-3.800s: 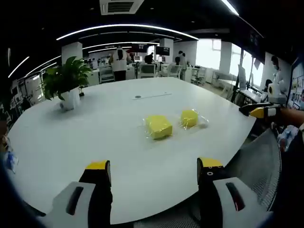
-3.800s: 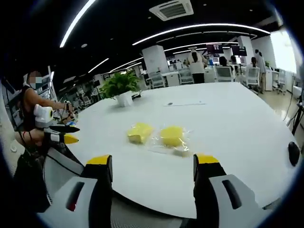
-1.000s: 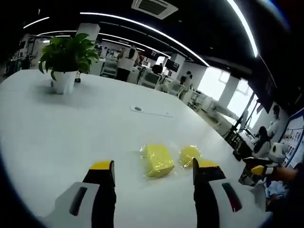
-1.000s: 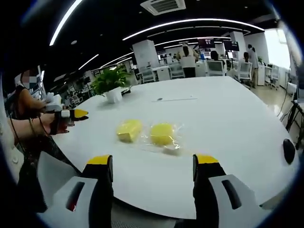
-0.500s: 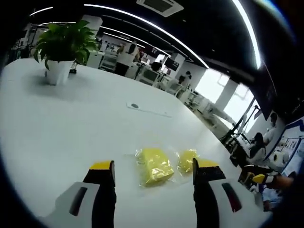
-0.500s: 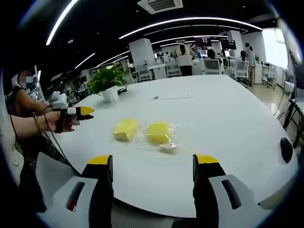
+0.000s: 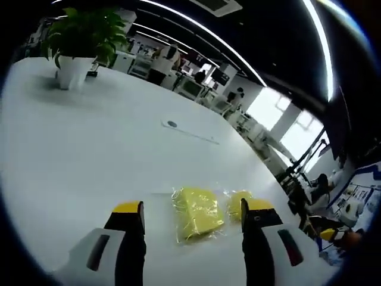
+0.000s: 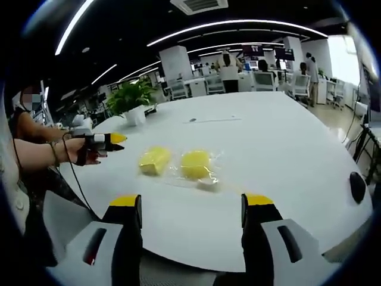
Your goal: Compare the silicone blocks by pressing each to a similar depth, holding the contact briefly, and releasing to observe deformation and rebound differences across the visible hardness samples.
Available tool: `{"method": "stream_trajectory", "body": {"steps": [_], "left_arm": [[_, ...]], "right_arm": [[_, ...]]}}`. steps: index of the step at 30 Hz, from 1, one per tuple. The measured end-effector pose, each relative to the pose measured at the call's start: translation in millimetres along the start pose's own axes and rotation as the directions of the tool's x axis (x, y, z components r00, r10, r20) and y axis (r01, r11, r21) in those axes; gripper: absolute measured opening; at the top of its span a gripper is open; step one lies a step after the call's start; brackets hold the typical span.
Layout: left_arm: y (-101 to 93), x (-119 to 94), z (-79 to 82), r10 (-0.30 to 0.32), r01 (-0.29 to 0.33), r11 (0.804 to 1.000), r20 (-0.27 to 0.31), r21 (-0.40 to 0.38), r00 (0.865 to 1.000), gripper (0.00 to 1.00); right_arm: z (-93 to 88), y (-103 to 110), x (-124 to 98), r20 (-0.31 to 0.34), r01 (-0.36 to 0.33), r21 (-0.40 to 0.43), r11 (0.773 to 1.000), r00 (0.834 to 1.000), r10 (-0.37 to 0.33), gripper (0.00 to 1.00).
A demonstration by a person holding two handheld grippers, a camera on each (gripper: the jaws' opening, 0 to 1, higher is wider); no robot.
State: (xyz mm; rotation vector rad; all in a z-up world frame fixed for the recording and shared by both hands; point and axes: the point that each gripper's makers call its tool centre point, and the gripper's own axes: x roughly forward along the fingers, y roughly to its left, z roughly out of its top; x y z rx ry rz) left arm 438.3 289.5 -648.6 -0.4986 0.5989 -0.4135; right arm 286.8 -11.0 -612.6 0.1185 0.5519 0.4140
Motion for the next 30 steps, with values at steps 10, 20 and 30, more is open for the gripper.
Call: {"method": "stream_trajectory", "body": {"steps": [10, 20, 30], "left_arm": [[9.0, 20.3, 1.7, -0.003, 0.003, 0.999, 0.007, -0.055, 1.000, 0.61], [16.9, 41.5, -0.4, -0.010, 0.010, 0.994, 0.002, -0.111, 1.000, 0.59], [23.8, 60.7, -1.1, -0.013, 0.013, 0.985, 0.005, -0.169, 1.000, 0.56]], "right_arm": [[-2.3, -4.0, 0.7, -0.013, 0.016, 0.003, 1.000, 1.000, -0.016, 0.63], [-3.9, -7.4, 5.5, -0.036, 0.022, 0.003, 1.000, 0.999, -0.022, 0.63], [-8.0, -13.8, 7.5, -0.064, 0.033, 0.006, 0.999, 0.997, -0.033, 0.63]]}}
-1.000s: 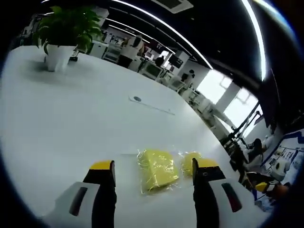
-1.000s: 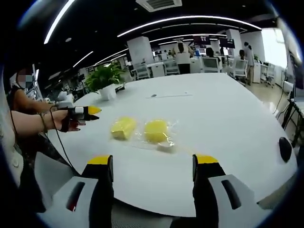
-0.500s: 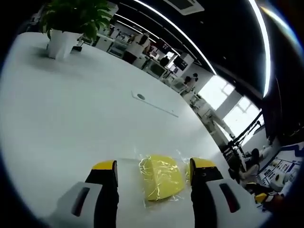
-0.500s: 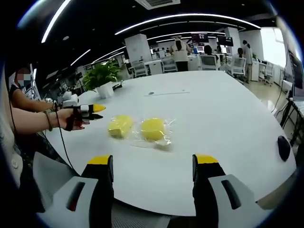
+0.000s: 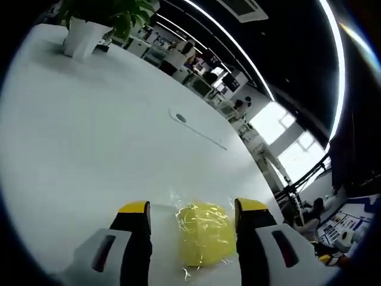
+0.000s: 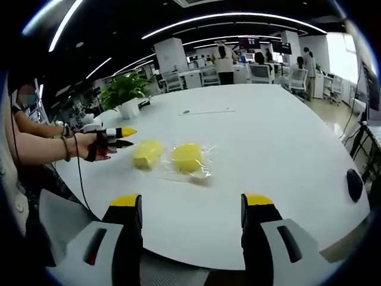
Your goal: Compare the silicone blocks by pressing each to a similar depth, holding the contact briefly, and releasing to observe deformation and rebound differences across the visible hardness samples.
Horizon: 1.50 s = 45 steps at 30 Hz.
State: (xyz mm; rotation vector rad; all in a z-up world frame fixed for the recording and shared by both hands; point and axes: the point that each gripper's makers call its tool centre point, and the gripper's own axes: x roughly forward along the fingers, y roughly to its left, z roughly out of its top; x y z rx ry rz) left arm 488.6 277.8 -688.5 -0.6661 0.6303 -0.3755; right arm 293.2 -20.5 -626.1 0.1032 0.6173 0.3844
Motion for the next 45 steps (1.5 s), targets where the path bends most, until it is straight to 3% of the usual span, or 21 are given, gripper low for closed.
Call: {"method": "stream_trajectory", "body": {"steps": [14, 27, 34, 45], "left_arm": [[11.1, 19.3, -3.4, 0.007, -0.008, 0.999, -0.017, -0.039, 1.000, 0.47], [9.4, 27.7, -13.2, -0.019, 0.015, 0.996, -0.046, -0.094, 0.999, 0.20], [9.7, 32.0, -14.5, -0.025, 0.018, 0.991, -0.049, -0.129, 0.999, 0.20], [9.8, 32.7, -10.3, -0.042, 0.038, 0.988, -0.024, -0.151, 0.999, 0.02]], "right_arm": [[-5.4, -4.9, 4.6, -0.025, 0.014, 0.012, 1.000, 1.000, -0.013, 0.63], [-7.7, -4.3, 5.3, -0.037, 0.017, 0.007, 1.000, 0.999, -0.017, 0.63], [-8.6, -5.7, 6.4, -0.045, 0.021, 0.004, 1.000, 0.999, -0.021, 0.63], [-9.9, -5.8, 8.5, -0.053, 0.022, 0.004, 1.000, 0.998, -0.022, 0.62]]}}
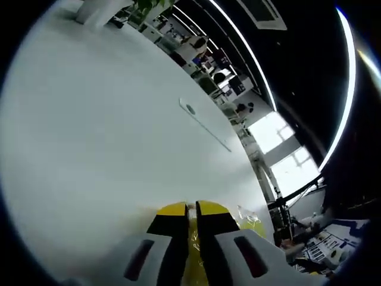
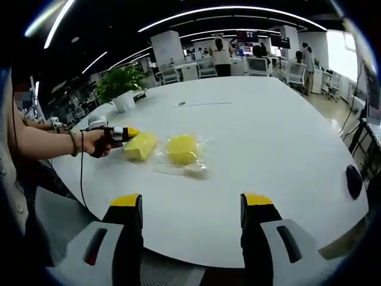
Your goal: Compare the silicone blocks by pressing each to a similar depth, holding the contact briefly, and releasing to observe deformation and rebound differences across the visible hardness samples.
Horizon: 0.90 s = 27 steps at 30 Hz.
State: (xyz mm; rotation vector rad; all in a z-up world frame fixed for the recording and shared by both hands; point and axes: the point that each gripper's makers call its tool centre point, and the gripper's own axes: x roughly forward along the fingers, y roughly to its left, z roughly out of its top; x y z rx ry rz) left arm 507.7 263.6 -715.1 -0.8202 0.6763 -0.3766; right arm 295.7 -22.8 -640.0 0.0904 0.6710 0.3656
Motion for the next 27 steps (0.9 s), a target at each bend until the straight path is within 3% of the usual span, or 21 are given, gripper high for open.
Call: {"method": "stream_trajectory", "body": {"steps": [8, 11, 16, 27], "left_arm": [[-3.1, 0.3, 0.2, -0.022, 0.022, 1.000, 0.001, -0.016, 1.000, 0.00], [-5.8, 0.7, 0.7, -0.027, 0.027, 0.999, -0.007, 0.040, 1.000, 0.00], [-6.5, 0.5, 1.7, -0.025, 0.025, 0.999, -0.018, 0.043, 1.000, 0.00], [-22.4, -5.2, 5.5, -0.023, 0.025, 0.990, -0.015, 0.137, 1.000, 0.00]], "right_arm": [[1.3, -0.7, 0.4, 0.000, 0.000, -0.003, 1.000, 1.000, 0.000, 0.62], [1.2, -0.6, 1.2, -0.003, -0.002, -0.004, 1.000, 1.000, 0.002, 0.62], [2.4, 0.6, 3.2, -0.004, -0.007, -0.009, 1.000, 1.000, 0.007, 0.61], [3.2, 3.9, 4.8, -0.001, -0.022, -0.017, 1.000, 1.000, 0.022, 0.61]]}}
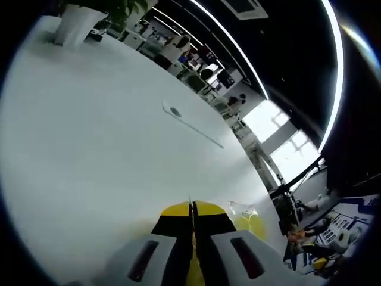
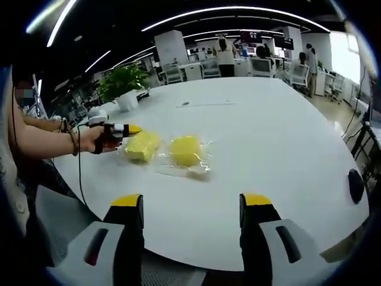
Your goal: Compare the silicone blocks by pressing each to a similar depth, holding the contact briefly, and releasing to observe deformation and rebound differences across the visible hardness samples.
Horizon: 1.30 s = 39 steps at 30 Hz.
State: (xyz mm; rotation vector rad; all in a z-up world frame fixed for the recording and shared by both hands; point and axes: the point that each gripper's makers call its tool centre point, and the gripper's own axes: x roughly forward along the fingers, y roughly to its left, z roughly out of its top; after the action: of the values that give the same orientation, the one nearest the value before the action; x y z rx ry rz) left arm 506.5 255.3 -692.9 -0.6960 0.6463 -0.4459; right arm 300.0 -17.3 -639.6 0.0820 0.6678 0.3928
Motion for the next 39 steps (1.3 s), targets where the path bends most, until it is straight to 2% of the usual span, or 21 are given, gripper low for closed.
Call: {"method": "stream_trajectory", "body": {"steps": [21, 39], "left_arm": [[-32.4, -11.7, 4.3, -0.038, 0.039, 0.992, -0.005, 0.118, 0.999, 0.00], [-71.4, -39.5, 5.8, -0.069, 0.069, 0.963, -0.010, 0.262, 0.998, 0.00]], "right_arm": [[5.0, 5.2, -2.9, 0.039, -0.023, -0.005, 1.000, 0.999, 0.023, 0.60], [9.0, 15.4, -11.2, 0.087, -0.056, -0.016, 0.998, 0.995, 0.057, 0.59]]}}
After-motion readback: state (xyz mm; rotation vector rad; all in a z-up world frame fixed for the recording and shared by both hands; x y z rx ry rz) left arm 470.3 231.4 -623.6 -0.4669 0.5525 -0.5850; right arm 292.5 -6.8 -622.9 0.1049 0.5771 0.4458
